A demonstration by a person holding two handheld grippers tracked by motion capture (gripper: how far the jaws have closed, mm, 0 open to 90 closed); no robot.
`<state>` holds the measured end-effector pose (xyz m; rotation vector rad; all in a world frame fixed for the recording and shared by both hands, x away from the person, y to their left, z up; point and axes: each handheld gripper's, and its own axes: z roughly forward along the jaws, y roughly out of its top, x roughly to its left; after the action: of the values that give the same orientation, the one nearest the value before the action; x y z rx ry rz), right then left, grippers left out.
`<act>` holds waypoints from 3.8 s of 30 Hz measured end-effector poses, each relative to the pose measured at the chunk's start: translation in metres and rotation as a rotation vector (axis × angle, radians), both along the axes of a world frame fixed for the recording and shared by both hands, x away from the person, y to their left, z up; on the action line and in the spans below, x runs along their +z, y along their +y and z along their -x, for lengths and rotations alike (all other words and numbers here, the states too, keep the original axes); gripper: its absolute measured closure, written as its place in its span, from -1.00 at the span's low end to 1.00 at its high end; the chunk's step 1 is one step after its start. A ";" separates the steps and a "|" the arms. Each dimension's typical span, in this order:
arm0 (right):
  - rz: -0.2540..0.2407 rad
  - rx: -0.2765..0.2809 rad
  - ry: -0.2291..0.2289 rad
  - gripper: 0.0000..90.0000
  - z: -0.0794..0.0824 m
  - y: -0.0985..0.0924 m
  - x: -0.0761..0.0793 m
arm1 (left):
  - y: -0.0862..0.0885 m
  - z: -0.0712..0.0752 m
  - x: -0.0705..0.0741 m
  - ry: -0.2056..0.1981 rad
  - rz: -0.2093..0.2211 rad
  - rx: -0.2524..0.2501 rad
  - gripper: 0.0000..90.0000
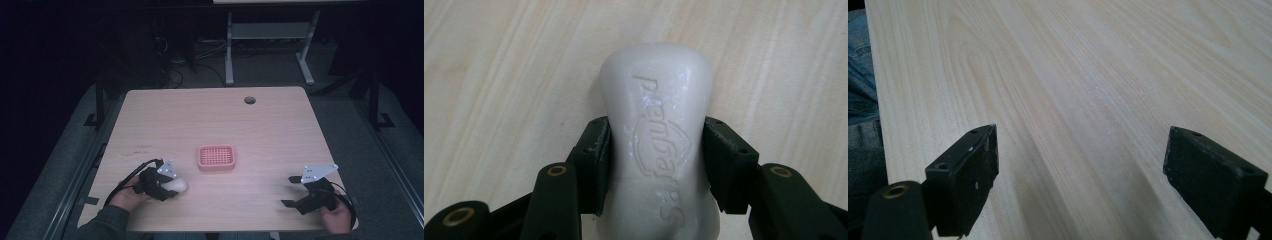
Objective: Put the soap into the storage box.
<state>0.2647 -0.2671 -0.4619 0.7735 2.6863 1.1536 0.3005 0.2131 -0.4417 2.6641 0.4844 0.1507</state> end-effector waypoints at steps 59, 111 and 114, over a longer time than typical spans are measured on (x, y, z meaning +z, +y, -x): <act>-0.007 -0.020 -0.010 -0.69 0.002 -0.003 0.001 | 0.003 -0.001 0.027 -0.042 0.060 -0.006 0.10; -0.048 -0.026 -0.022 -0.69 0.003 -0.007 0.002 | -0.060 -0.057 0.057 -0.026 0.049 -0.102 0.10; -0.048 -0.023 -0.023 -0.68 0.003 -0.006 0.002 | -0.064 -0.061 0.058 -0.029 0.053 -0.105 0.09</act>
<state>0.2621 -0.2735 -0.4594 0.7908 2.6332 1.2178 0.3611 0.1490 -0.3833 2.6249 0.3340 0.1431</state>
